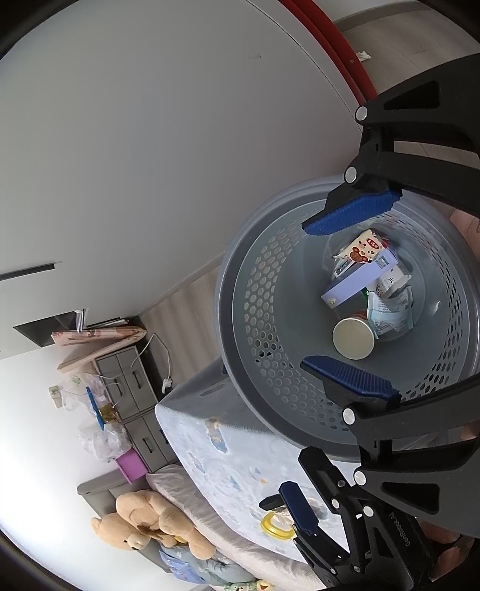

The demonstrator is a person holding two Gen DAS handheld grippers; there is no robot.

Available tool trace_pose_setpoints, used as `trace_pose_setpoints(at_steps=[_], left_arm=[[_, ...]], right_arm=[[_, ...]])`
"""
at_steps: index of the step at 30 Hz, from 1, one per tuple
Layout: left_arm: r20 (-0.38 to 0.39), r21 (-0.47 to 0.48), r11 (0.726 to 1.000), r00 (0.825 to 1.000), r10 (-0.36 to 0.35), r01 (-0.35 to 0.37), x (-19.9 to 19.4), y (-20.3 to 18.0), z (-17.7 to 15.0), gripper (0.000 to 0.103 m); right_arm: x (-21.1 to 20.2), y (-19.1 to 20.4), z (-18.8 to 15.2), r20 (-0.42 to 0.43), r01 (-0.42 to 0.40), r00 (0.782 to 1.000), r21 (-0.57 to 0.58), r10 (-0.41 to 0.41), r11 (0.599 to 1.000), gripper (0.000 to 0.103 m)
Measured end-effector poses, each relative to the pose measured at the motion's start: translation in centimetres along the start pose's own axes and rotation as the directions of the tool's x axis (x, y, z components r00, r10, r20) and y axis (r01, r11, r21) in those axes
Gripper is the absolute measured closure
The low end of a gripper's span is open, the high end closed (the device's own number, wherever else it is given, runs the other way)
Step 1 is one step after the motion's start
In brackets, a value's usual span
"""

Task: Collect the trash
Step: 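Move both open grippers back over the yellow lid and tissue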

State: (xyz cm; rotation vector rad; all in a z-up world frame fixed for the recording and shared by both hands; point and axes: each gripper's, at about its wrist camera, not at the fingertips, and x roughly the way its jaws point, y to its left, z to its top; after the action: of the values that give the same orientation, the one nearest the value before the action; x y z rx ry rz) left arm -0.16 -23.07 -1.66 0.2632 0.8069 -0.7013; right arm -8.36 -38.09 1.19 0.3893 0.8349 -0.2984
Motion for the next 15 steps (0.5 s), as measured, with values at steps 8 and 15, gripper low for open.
trace_pose_setpoints(at_steps=[8, 15], left_arm=[[0.012, -0.018, 1.000, 1.000, 0.018, -0.017, -0.9, 0.6, -0.3, 0.035], [0.037, -0.039, 0.998, 0.998, 0.050, -0.049, -2.3, 1.8, -0.5, 0.031]], right_arm=[[0.2, 0.7, 0.0, -0.005, -0.011, 1.000, -0.017, 0.010, 1.000, 0.033], [0.5, 2.0, 0.0, -0.006, -0.036, 0.999, -0.048, 0.036, 0.998, 0.028]])
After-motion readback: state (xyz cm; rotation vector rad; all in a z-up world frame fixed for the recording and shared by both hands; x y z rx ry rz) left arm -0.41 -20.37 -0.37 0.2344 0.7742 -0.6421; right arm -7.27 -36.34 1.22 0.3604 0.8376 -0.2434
